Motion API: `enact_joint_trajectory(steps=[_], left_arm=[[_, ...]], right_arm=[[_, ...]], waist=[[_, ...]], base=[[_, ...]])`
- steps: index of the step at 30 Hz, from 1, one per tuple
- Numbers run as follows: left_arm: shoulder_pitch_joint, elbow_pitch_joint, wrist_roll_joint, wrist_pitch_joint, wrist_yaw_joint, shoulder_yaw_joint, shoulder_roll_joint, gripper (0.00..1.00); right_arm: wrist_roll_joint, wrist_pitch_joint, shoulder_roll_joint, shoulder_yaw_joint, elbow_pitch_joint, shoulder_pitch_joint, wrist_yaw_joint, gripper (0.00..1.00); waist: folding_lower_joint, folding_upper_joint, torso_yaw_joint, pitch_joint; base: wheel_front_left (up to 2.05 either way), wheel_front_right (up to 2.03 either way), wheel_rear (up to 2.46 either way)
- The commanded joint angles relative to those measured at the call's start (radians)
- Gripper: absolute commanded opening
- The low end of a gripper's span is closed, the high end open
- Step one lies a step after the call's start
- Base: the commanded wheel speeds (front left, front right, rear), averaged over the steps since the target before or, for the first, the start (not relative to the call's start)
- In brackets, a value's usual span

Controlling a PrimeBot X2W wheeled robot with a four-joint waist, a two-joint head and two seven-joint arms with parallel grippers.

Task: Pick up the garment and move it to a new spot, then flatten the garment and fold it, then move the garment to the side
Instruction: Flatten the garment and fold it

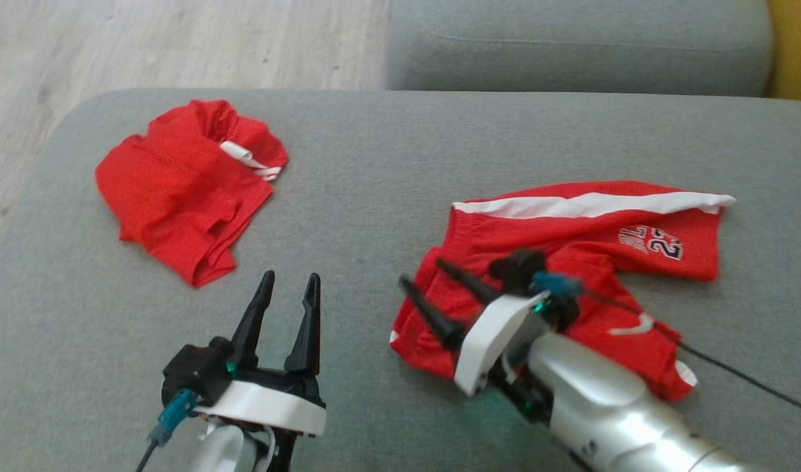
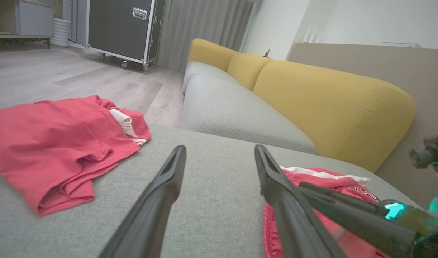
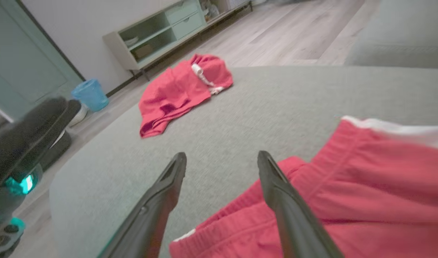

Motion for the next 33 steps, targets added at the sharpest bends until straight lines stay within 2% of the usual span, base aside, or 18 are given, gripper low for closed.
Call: enact_joint_trajectory(steps=[1, 6, 9, 11, 15, 19, 23, 27, 33], left_arm=[[-0.018, -0.041, 0.005, -0.010, 0.002, 0.044, 0.000, 1.00], [-0.010, -0.056, 0.006, -0.010, 0.002, 0.058, 0.000, 1.00], [-0.006, -0.064, 0.007, -0.010, 0.002, 0.063, 0.000, 1.00], [-0.003, -0.070, 0.008, -0.010, 0.002, 0.069, 0.000, 1.00], [0.002, -0.079, 0.011, -0.010, 0.002, 0.076, 0.000, 1.00], [0.007, -0.086, 0.012, -0.010, 0.002, 0.080, 0.000, 1.00], [0.006, -0.090, 0.012, -0.010, 0.002, 0.080, 0.000, 1.00], [0.001, -0.091, 0.012, -0.010, 0.002, 0.075, 0.000, 1.00], [-0.010, -0.091, 0.012, -0.010, 0.002, 0.064, 0.000, 1.00]], right_arm=[[0.013, -0.033, -0.012, -0.032, -0.016, -0.038, 0.004, 1.00], [-0.006, -0.065, -0.066, -0.104, -0.002, -0.043, 0.004, 1.00], [-0.031, -0.076, -0.106, -0.196, 0.013, -0.029, 0.004, 1.00], [-0.067, -0.078, -0.132, -0.278, 0.008, -0.017, 0.004, 1.00], [-0.192, -0.079, -0.165, -0.516, -0.069, 0.062, 0.004, 1.00], [-0.360, -0.079, -0.135, -0.743, -0.180, 0.195, 0.004, 1.00], [-0.513, -0.079, -0.057, -0.896, -0.289, 0.301, 0.004, 1.00], [-0.613, -0.079, -0.009, -0.956, -0.359, 0.350, 0.004, 1.00], [-0.673, -0.079, 0.016, -0.988, -0.403, 0.355, 0.004, 1.00]], waist=[[0.0000, 0.0000, -0.025, -0.014], [0.0000, 0.0000, -0.060, -0.026], [0.0000, 0.0000, -0.083, -0.032], [0.0000, 0.0000, -0.100, -0.033], [0.0000, 0.0000, -0.129, -0.033], [0.0000, 0.0000, -0.149, -0.033], [0.0000, 0.0000, -0.161, -0.029], [0.0000, 0.0000, -0.164, -0.024], [0.0000, 0.0000, -0.147, -0.011]], base=[[0.00, 0.00, 0.00], [0.00, 0.00, 0.00], [0.00, 0.00, 0.00], [0.00, 0.00, 0.00], [0.00, 0.00, 0.00], [0.00, 0.00, 0.00], [0.00, 0.00, 0.00], [0.00, 0.00, 0.00], [0.00, 0.00, 0.00]])
